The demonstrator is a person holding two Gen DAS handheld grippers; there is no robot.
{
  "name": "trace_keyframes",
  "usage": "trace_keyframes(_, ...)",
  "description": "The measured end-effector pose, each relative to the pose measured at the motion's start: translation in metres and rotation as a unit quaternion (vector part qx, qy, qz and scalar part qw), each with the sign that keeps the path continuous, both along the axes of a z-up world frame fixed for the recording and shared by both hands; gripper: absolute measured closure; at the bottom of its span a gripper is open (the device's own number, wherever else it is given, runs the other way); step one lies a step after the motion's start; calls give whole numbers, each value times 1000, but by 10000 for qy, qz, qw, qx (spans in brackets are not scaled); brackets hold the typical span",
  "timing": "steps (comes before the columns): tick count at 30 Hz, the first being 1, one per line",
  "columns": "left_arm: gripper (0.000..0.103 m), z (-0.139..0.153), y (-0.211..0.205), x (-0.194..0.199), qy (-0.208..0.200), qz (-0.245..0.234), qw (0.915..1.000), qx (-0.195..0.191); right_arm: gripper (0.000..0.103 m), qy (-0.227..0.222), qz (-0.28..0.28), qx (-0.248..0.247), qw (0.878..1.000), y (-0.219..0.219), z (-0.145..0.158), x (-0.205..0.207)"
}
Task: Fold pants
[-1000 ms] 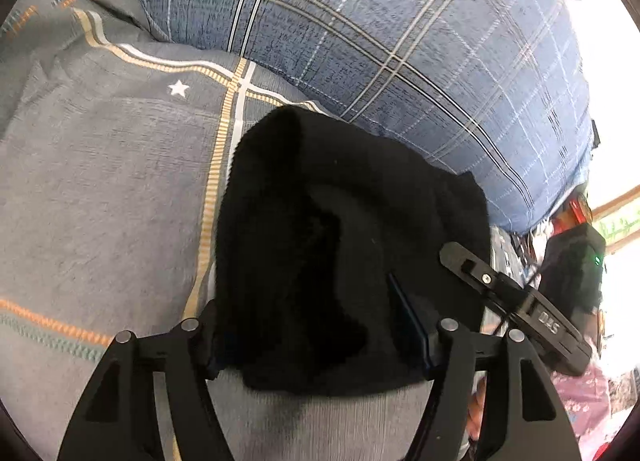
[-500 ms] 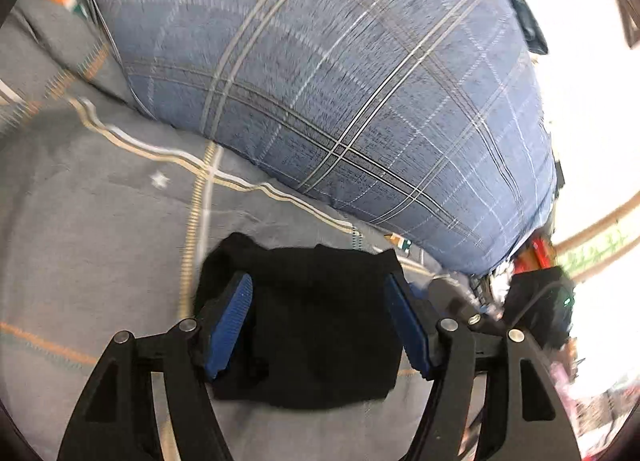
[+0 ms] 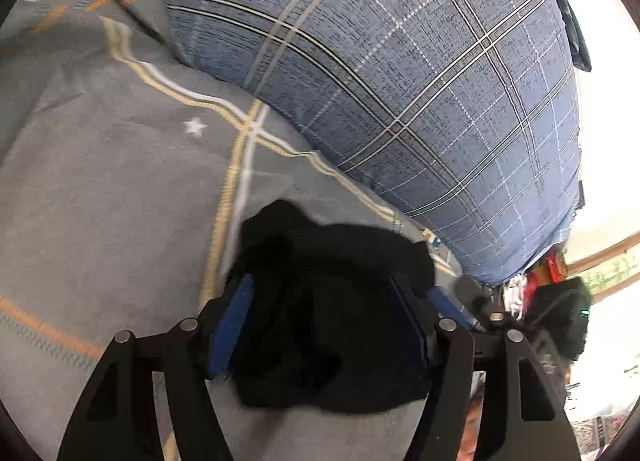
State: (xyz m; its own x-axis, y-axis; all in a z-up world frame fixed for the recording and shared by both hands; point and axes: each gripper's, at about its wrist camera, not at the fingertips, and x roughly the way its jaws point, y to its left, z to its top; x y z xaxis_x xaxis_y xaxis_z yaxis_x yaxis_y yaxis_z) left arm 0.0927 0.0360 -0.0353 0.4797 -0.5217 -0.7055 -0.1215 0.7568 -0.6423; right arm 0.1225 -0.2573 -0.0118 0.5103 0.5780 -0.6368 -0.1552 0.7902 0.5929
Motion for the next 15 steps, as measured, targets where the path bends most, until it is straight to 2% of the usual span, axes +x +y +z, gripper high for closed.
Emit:
trace_keyframes(2, 35, 0, 6, -16, 12, 61, 9998, 195, 26, -197, -24, -194, 9996, -2, 9, -18)
trace_keyframes(5, 32, -17, 8, -33, 244, 86, 9985, 476, 26, -446, -103, -591, 9972, 0, 10, -54)
trace_keyframes(8, 30, -20, 10, -38, 287, 179, 9985, 437, 23, -348, -99, -941, 9949, 7, -4, -69)
trace_keyframes(11, 32, 2, 6, -50, 119, 119, 9977, 663, 23, -503, -103, -1501, 9873, 15, -3, -79)
trace_keyframes(13, 32, 27, 2, -70, -203, 68, 9953, 949, 23, -603, -180, -1409, 9880, 14, 9, -94)
trace_keyframes(15, 32, 51, -3, -97, -554, 139, 9889, 1368, 23, -846, -255, -1269, 9880, 11, 22, -121)
